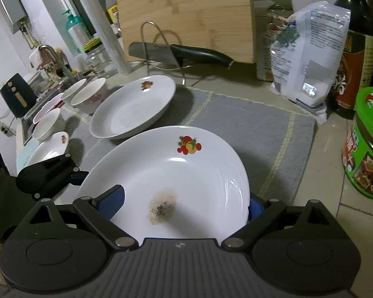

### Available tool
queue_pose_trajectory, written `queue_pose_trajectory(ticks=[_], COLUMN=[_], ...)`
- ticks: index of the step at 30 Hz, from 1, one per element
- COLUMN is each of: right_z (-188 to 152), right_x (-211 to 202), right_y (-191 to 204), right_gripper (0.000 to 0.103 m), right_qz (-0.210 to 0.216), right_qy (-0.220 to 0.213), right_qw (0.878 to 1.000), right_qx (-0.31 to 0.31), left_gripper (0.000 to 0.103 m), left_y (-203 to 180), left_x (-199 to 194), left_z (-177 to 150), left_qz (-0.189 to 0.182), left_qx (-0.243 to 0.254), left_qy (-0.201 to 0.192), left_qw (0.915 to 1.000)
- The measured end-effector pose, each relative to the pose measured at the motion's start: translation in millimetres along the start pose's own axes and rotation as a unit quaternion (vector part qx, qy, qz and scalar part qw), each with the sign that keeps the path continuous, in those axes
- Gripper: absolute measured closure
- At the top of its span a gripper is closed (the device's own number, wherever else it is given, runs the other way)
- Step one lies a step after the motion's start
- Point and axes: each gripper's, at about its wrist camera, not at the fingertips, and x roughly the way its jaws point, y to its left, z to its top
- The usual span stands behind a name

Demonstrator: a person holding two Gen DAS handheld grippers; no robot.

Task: Organize plates and bowls

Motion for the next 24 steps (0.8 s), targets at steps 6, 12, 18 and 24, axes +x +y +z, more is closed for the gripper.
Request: queue_pose_trajectory(ticks=[6, 12, 18, 24], right_z=[4.0, 5.9, 3.5, 2.1], right_x=[7.5, 13.3, 18.1, 22.8], right_y=[-9.6, -13.2, -13.3, -14.1], right_gripper=[0.004, 0.004, 0.004, 0.000], right_qz=[-0.008, -0.017, -0.031, -0.034], right_qy=[-0.002, -0.005, -0.005, -0.003], right_qw=[1.000, 1.000, 0.999, 0.999], right_qx=[0.005, 0.005, 0.011, 0.015], left_gripper=[0.001, 0.001, 0.001, 0.000], left_y=[4.8, 8.6, 8.8, 9.2], left_x=[9.6, 16.2, 19.6, 21.0], left_z=[3.1, 6.4, 8.0, 8.2], left_qz=[0.002, 0.004, 0.004, 0.003], left_qx=[0.000, -0.002, -0.005, -0.003], left_qy=[0.004, 0.005, 0.009, 0.010], left_qw=[1.0000, 1.0000, 0.9999, 0.9999])
